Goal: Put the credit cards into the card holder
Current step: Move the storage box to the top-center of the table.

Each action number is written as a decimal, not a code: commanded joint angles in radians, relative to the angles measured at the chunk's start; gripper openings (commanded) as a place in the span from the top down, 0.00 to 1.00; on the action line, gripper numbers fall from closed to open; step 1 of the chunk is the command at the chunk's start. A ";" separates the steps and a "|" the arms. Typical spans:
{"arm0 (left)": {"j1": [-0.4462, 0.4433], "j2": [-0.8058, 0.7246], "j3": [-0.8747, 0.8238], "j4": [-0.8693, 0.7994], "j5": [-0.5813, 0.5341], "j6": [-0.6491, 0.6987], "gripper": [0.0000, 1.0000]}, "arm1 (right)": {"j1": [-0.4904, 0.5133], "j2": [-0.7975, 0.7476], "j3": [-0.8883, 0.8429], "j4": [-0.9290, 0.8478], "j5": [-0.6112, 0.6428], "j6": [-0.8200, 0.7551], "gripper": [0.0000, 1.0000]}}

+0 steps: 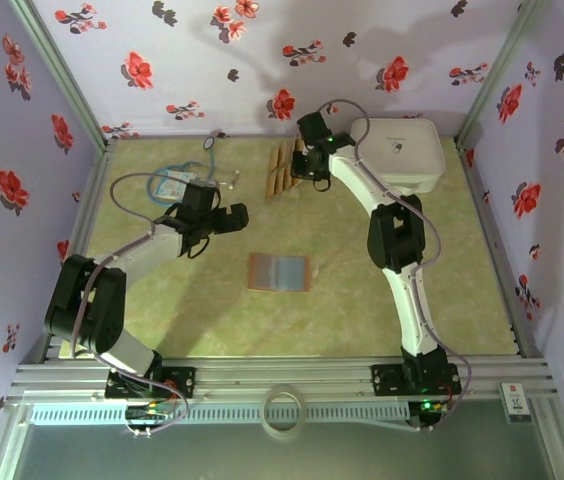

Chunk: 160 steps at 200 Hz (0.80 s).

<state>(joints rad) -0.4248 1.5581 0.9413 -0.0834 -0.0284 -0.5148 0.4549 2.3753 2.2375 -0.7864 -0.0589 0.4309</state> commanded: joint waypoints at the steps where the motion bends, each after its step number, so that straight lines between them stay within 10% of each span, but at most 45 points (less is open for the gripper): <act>1: 0.008 -0.025 -0.019 0.001 0.008 0.012 0.00 | -0.007 0.010 0.035 -0.019 -0.006 0.013 0.71; 160: 0.008 -0.027 -0.029 0.021 0.008 0.003 0.00 | -0.005 0.003 0.019 -0.066 -0.030 -0.011 1.00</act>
<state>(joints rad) -0.4248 1.5578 0.9260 -0.0795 -0.0246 -0.5148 0.4511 2.3760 2.2520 -0.7910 -0.0872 0.4385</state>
